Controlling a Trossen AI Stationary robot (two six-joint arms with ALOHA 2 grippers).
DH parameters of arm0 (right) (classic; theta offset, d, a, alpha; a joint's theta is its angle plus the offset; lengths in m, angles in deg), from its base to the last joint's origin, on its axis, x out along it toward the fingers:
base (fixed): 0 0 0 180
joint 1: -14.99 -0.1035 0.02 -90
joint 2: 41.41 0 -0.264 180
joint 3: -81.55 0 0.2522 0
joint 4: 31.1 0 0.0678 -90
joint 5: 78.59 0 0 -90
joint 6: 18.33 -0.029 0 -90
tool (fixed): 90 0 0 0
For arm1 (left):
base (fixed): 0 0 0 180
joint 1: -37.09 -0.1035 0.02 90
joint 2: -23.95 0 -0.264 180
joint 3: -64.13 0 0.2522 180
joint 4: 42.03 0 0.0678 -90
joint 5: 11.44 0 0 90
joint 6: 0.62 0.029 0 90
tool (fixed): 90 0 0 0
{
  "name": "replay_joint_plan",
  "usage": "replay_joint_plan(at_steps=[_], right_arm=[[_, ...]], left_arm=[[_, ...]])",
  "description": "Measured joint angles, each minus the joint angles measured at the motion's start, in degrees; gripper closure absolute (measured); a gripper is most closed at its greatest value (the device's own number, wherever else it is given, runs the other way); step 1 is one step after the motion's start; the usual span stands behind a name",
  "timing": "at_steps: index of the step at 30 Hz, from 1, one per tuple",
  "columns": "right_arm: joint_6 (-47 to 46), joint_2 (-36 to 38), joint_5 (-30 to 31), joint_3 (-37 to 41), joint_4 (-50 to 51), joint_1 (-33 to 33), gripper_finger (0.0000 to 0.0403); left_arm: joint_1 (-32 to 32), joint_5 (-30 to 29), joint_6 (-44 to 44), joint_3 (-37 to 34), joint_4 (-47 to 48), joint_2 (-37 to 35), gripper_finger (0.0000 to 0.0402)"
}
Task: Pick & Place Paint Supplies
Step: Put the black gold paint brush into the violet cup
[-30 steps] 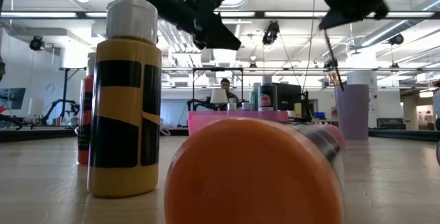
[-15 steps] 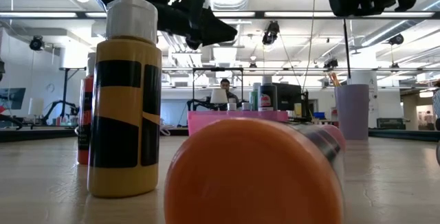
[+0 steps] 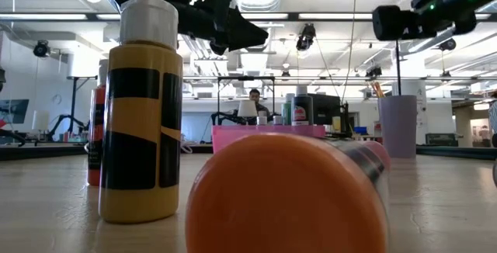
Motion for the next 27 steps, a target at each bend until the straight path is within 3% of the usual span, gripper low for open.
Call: replay_joint_plan(at_steps=[10,27], right_arm=[[-9.3,-0.2,0.0,6.0,-0.8,1.2,0.039],[-9.5,-0.2,-1.2,10.5,-6.0,1.2,0.039]], left_arm=[[0.0,0.0,0.0,0.0,0.0,0.0,0.0229],[0.0,0.0,0.0,0.0,0.0,0.0,0.0229]])
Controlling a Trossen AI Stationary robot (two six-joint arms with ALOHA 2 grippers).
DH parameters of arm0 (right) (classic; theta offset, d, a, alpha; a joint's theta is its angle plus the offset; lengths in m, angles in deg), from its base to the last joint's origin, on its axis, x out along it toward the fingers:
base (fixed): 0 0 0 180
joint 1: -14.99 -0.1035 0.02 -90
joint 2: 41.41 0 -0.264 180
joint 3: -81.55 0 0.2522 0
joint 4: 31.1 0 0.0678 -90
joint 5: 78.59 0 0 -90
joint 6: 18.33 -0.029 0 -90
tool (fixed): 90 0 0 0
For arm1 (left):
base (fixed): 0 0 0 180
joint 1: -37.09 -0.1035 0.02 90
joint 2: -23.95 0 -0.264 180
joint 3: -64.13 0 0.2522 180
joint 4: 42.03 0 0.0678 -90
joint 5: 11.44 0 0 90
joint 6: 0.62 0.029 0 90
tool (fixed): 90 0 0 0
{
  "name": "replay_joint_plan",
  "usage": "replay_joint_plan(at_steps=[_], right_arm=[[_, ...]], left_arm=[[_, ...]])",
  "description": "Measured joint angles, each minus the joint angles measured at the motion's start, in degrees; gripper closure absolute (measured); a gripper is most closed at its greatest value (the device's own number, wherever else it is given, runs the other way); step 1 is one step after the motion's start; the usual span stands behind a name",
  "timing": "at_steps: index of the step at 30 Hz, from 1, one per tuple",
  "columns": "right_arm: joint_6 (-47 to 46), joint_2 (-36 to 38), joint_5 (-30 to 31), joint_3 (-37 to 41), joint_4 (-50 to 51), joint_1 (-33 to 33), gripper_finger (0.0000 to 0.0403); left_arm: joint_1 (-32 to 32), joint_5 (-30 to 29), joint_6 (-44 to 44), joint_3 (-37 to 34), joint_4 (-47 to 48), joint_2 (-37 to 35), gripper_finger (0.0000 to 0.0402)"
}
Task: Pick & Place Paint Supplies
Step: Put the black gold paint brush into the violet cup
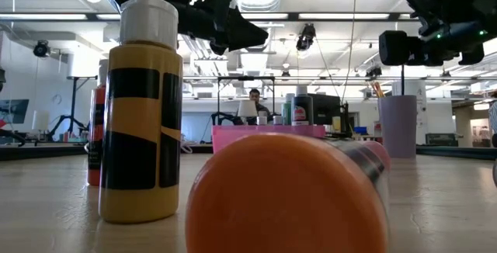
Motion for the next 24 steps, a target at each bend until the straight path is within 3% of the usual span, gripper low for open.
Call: replay_joint_plan(at_steps=[10,24], right_arm=[[0.4,0.0,-0.7,4.3,-6.1,0.0,0.039],[-0.5,0.0,-3.8,5.6,-6.5,2.4,0.039]], left_arm=[[0.0,0.0,0.0,0.0,0.0,0.0,0.0229],[0.0,0.0,0.0,0.0,0.0,0.0,0.0229]])
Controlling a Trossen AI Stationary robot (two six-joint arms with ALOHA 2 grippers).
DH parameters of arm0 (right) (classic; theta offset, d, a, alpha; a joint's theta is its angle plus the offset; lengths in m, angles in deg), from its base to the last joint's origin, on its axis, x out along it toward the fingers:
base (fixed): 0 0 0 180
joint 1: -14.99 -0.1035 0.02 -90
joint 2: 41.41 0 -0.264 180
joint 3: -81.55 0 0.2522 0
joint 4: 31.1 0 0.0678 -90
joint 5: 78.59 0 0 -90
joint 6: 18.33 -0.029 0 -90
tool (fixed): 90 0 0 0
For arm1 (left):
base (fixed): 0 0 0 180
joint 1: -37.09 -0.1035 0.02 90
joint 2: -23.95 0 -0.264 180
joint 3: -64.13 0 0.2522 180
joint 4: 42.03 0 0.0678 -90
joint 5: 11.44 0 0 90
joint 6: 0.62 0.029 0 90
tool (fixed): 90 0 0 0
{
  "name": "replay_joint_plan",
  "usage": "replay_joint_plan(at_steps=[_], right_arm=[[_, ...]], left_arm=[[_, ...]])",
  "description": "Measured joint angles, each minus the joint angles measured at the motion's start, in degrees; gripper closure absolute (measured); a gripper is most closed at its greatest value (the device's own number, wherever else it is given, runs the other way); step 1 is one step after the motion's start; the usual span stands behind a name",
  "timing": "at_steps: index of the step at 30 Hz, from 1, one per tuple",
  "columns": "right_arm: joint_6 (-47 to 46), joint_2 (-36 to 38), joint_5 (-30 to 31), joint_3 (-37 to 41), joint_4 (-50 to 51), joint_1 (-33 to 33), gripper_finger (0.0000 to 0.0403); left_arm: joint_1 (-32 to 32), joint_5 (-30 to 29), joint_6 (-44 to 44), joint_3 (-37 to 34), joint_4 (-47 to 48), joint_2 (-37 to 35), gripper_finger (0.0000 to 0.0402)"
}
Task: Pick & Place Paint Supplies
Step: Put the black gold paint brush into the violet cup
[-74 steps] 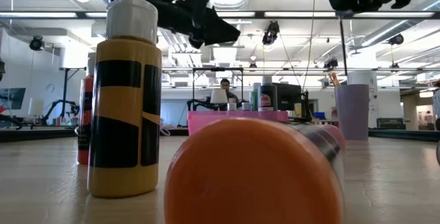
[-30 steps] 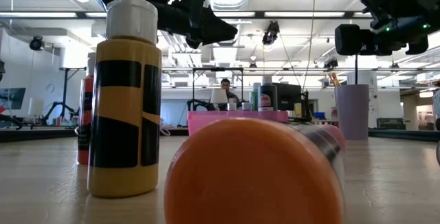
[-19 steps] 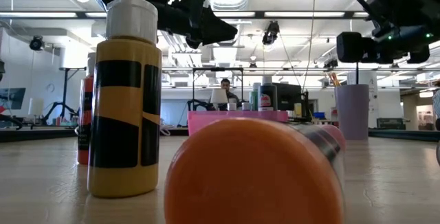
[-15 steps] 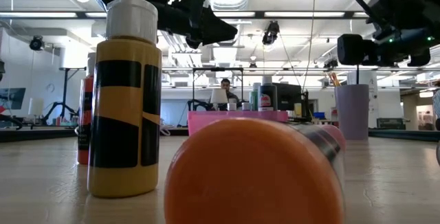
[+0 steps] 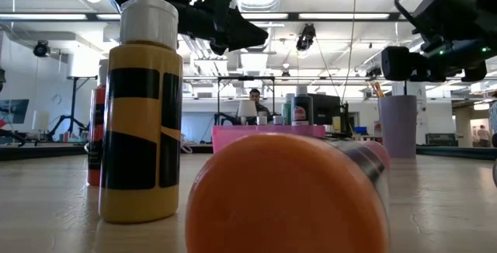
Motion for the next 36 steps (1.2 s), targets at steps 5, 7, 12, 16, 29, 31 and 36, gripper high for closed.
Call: replay_joint_plan(at_steps=[5,7,12,16,29,31,36], right_arm=[[1.1,0.0,-0.3,-0.4,0.0,0.7,0.0377],[1.9,0.0,-1.1,-0.6,-0.2,0.9,0.036],[2.2,0.0,-1.7,-0.7,-0.3,1.3,0.0304],[2.6,0.1,-1.5,-0.7,-0.7,1.4,0.0267],[11.9,0.2,0.6,-4.6,-1.2,1.4,0.0211],[16.2,0.2,0.7,-6.9,-1.2,1.4,0.0206],[27.3,0.2,0.7,-13.3,-1.2,1.3,0.0199]], left_arm=[[0.0,0.0,0.0,0.0,0.0,0.0,0.0229],[0.0,0.0,0.0,0.0,0.0,0.0,0.0229],[0.0,0.0,0.0,0.0,0.1,0.0,0.0229],[0.0,0.0,0.0,0.0,0.2,0.0,0.0229],[0.0,0.0,0.0,0.0,0.2,0.0,0.0229],[0.0,0.0,0.0,0.0,0.2,0.0,0.0229],[0.0,0.0,0.0,0.0,0.2,0.0,0.0229]])
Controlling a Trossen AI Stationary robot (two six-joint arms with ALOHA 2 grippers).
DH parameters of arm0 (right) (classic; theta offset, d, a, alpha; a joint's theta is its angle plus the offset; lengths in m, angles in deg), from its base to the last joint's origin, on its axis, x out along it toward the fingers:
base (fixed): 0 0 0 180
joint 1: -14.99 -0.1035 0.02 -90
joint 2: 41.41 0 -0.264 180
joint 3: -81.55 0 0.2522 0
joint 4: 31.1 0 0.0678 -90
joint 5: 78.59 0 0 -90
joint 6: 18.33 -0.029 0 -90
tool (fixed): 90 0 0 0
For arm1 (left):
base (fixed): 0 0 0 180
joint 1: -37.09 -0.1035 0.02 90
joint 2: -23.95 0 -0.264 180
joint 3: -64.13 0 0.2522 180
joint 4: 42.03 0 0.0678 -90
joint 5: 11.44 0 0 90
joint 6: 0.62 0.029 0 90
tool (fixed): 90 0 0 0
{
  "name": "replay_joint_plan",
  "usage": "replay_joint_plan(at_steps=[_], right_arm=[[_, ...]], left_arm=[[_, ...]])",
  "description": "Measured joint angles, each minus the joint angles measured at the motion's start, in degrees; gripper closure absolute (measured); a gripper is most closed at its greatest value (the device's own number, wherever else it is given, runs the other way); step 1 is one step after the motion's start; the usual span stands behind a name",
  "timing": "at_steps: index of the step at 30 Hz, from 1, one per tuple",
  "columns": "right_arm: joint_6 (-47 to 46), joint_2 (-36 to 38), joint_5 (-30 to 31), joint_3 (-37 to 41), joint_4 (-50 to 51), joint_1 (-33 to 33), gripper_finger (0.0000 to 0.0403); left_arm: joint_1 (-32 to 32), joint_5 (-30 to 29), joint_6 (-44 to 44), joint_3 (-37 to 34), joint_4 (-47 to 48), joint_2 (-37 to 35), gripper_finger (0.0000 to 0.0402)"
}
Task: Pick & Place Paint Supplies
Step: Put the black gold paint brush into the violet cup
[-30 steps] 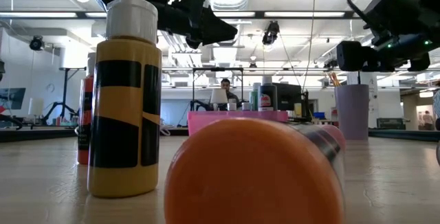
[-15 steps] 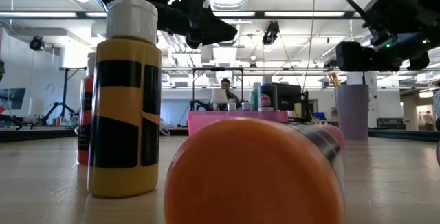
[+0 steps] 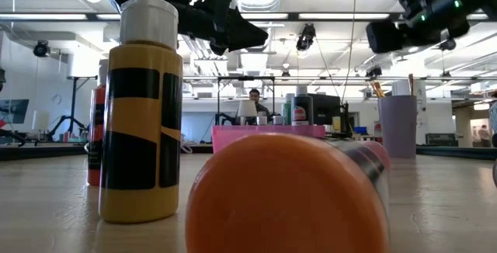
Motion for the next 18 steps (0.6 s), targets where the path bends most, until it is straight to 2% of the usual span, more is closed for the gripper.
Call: replay_joint_plan(at_steps=[3,5,7,13,15,18], right_arm=[[4.2,0.0,-0.3,-4.1,0.0,0.0,0.0203],[7.5,0.0,-2.7,-7.1,0.0,-0.2,0.0209],[12.0,-0.1,-8.1,-10.1,-0.1,-0.2,0.0215],[21.8,-0.1,-29.5,-16.5,-1.5,-0.2,0.0239],[22.9,-0.1,-33.1,-17.3,-1.9,-0.4,0.0249],[22.9,-0.6,-33.5,-17.4,-1.8,-1.8,0.0266]], left_arm=[[0.0,0.0,0.0,0.0,0.1,0.0,0.0229],[0.0,0.0,0.0,0.0,0.1,0.0,0.0229],[0.0,0.0,0.0,0.0,0.2,0.0,0.0229],[0.0,0.0,-0.5,0.0,2.2,0.0,0.0229],[0.0,0.0,-1.6,0.0,4.5,0.0,0.0229],[0.0,0.0,-0.9,0.0,9.7,-0.1,0.0229]])
